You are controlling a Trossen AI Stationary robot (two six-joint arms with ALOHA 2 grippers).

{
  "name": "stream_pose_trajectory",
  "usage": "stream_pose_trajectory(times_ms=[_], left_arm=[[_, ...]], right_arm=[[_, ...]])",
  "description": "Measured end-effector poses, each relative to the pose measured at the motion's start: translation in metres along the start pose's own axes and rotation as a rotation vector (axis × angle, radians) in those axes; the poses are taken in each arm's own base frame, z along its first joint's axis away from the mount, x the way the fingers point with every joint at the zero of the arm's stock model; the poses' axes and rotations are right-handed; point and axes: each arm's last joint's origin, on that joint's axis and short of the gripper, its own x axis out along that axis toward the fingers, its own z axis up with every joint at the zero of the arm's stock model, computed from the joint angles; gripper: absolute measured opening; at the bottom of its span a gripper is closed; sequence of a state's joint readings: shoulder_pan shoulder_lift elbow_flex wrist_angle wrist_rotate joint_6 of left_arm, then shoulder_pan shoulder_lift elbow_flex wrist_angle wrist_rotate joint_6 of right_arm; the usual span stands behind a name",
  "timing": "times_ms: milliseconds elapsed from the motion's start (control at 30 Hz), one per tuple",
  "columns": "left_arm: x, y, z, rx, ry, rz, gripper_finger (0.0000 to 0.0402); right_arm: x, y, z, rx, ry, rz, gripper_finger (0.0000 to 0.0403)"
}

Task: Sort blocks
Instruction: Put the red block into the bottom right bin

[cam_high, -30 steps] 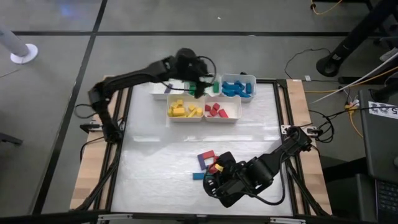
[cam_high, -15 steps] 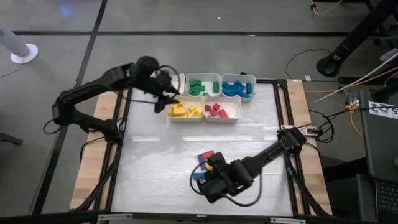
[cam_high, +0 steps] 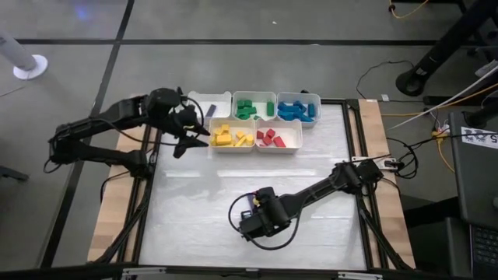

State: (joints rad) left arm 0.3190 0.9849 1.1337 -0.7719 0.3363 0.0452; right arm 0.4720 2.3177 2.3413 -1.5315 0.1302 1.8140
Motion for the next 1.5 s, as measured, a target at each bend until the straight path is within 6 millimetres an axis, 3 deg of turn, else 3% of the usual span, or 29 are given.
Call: stream_pose_trajectory(times_ms=[600, 1133, 1500], left_arm=[[0.007, -0.004, -0.009, 0.037, 0.035, -0.021, 0.0189], [0.007, -0.004, -0.009, 0.093, 0.035, -0.021, 0.0189], [0.006, -0.004, -0.009, 0.093, 0.036, -0.021, 0.0189]], right_arm=[[0.043, 0.013, 0.016, 0.042, -0.003, -0.108, 0.0166], [0.044, 0.014, 0.017, 0.089, -0.001, -0.105, 0.0166], [0.06, 0.016, 0.013, 0.082, -0.002, -0.148, 0.0166]])
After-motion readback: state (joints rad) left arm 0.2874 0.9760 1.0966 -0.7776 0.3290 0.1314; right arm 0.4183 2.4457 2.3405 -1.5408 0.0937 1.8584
